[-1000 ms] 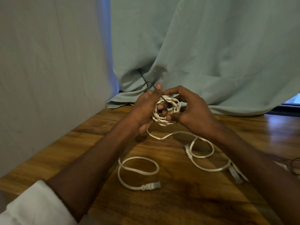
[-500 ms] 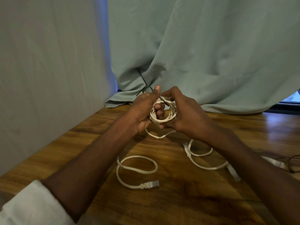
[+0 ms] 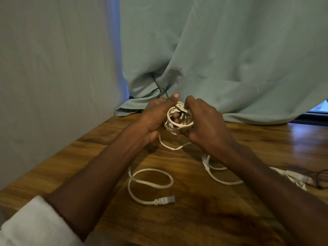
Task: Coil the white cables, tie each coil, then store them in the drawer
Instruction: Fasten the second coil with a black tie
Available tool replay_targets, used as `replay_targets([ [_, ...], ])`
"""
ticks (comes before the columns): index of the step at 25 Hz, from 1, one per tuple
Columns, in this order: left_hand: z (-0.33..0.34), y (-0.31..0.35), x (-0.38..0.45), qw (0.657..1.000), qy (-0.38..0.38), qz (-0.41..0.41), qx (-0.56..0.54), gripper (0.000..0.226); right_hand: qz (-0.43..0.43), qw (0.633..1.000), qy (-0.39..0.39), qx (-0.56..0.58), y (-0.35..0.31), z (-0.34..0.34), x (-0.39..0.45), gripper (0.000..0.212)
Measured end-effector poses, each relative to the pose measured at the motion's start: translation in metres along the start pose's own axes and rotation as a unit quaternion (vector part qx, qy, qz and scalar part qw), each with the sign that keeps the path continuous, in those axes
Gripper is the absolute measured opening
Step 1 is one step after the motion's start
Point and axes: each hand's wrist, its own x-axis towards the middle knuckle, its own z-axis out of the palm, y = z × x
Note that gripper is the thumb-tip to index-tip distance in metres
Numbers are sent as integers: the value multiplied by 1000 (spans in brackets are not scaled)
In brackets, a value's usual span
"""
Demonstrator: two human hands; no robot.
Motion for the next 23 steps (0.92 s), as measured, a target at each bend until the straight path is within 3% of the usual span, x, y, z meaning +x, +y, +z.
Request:
replay_targets([
  [4, -4, 6, 0, 998, -10, -36, -48, 32, 16, 1000, -19, 1, -5, 0, 1, 55],
  [7, -3, 8, 0, 1000, -4, -30, -5, 30, 16, 999, -27, -26, -4, 1, 2, 60],
  [10, 4, -6, 6, 990, 97, 31, 96, 35, 15, 998, -55, -22, -4, 10, -2, 58],
  [13, 1, -13, 10, 973, 166, 86, 134, 33, 47, 986, -90, 130, 2, 6, 5, 61],
  [15, -2, -8, 5, 972, 158, 108, 137, 24, 109, 954, -121, 251, 6, -4, 10, 84],
  [17, 1, -2, -1, 973, 115, 143, 143, 22, 103, 938, -121, 308, 8, -10, 12, 99],
  [20, 10, -2, -6, 982, 60, 153, 96, 21, 47, 911, -139, 385, 10, -4, 13, 92],
  [23, 10, 1, -9, 994, 25, 105, -14, 18, 18, 933, -120, 338, 14, -4, 15, 90],
])
